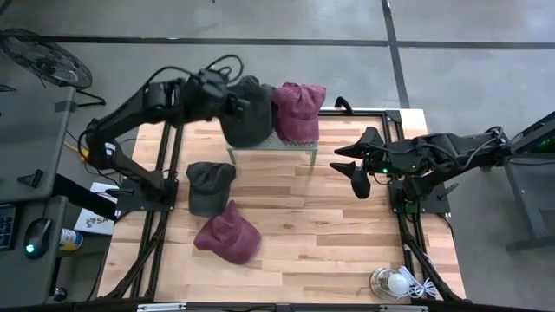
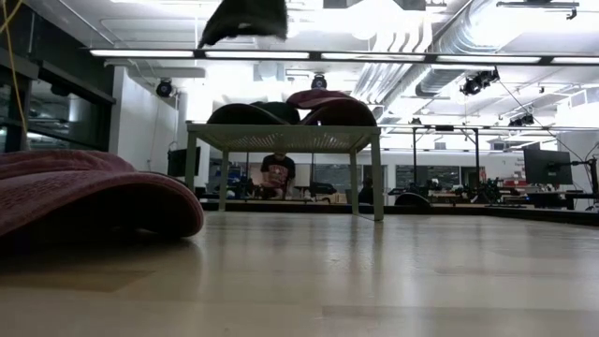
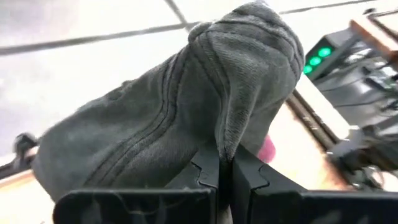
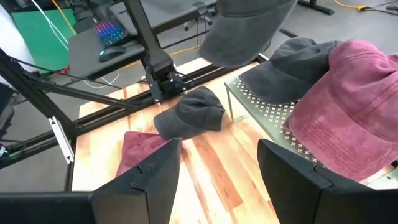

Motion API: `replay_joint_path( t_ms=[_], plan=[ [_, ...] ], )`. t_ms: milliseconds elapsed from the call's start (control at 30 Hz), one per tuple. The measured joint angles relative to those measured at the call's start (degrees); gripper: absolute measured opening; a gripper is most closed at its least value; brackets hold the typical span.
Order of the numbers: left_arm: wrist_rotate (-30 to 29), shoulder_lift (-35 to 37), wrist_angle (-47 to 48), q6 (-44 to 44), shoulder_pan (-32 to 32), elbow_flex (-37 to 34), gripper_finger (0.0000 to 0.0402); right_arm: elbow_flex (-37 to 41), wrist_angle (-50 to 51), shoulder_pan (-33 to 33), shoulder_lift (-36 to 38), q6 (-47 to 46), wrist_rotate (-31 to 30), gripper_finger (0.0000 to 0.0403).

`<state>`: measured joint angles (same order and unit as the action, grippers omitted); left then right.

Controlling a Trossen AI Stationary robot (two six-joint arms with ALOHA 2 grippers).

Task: Pick & Place hat
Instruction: Stack the right black cap on top of the black cap on the shelf

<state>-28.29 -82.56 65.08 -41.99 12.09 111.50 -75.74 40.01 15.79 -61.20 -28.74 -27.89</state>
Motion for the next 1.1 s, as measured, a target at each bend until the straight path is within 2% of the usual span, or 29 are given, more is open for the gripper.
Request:
replay_joint_path(
  t_ms=[200, 467, 800, 1100],
  plan=[
    [6.8, -1.3, -1.4, 3.5, 6.8, 0.0, 0.0003, 0.1, 0.5, 0.0, -0.3, -1.1, -0.2, 0.0207],
    [13.2, -5.4, -2.0, 6.2, 12.2, 0.0, 0.0003, 0.1, 1.1, 0.0, -0.4, -1.5, -1.1, 0.0207],
    [15.3, -8.8, -1.7, 7.9, 14.2, 0.0, 0.0003, 0.1, 1.5, 0.0, -0.4, -2.5, -1.5, 0.0207],
    [14.2, -10.3, -0.5, 8.5, 15.5, -0.1, 0.0003, 0.1, 1.6, 0.0, -0.4, -2.8, -2.4, 0.0207]
  ],
)
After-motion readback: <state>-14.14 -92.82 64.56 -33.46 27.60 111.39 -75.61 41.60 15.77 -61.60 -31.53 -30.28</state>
